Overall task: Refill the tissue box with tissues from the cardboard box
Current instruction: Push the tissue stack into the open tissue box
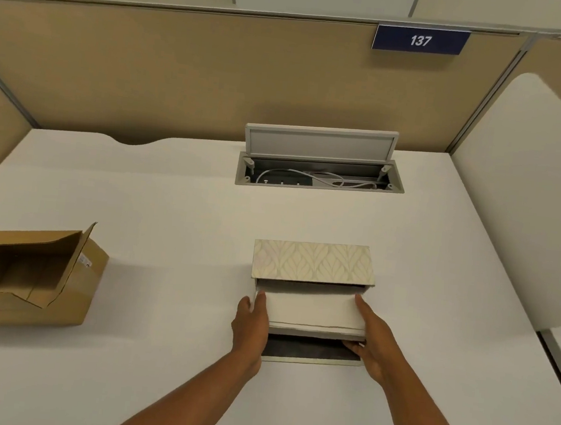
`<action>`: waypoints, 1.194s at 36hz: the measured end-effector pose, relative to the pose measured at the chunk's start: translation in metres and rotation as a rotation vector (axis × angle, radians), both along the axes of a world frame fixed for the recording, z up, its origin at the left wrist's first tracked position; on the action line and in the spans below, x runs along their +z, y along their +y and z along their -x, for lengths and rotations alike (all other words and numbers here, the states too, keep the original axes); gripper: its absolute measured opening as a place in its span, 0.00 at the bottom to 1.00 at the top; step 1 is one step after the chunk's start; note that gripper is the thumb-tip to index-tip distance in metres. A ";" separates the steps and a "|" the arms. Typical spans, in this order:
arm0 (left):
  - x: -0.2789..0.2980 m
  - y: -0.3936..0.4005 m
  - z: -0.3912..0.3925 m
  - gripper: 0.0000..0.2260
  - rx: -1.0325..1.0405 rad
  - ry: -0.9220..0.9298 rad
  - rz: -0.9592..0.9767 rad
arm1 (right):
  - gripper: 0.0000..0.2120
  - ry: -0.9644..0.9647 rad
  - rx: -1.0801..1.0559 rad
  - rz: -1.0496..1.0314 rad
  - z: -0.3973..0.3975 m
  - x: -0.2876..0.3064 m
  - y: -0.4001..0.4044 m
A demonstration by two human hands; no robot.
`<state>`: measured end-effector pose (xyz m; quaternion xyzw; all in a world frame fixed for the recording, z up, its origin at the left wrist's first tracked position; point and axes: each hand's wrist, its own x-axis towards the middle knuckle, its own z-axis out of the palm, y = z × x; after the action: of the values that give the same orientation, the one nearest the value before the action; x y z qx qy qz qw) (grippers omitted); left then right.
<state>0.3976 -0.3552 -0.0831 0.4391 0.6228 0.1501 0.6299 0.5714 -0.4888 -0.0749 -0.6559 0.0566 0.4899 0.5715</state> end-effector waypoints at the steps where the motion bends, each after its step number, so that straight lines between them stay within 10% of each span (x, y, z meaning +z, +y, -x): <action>1: 0.000 -0.002 -0.001 0.28 0.018 0.022 0.005 | 0.14 -0.001 -0.003 0.005 -0.002 0.002 0.001; 26: -0.001 0.006 0.015 0.21 -0.245 0.031 -0.146 | 0.20 -0.376 0.077 0.061 0.007 0.001 0.007; 34: -0.001 0.010 0.012 0.22 -0.225 0.090 -0.177 | 0.30 -0.185 -0.081 0.024 0.006 -0.006 0.010; 43: -0.006 0.013 0.015 0.24 -0.261 0.059 -0.145 | 0.21 -0.362 -0.097 0.143 0.013 -0.012 0.006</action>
<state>0.3830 -0.3418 -0.0892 0.5651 0.5660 0.0987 0.5921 0.5585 -0.4824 -0.0871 -0.7686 0.0193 0.3307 0.5473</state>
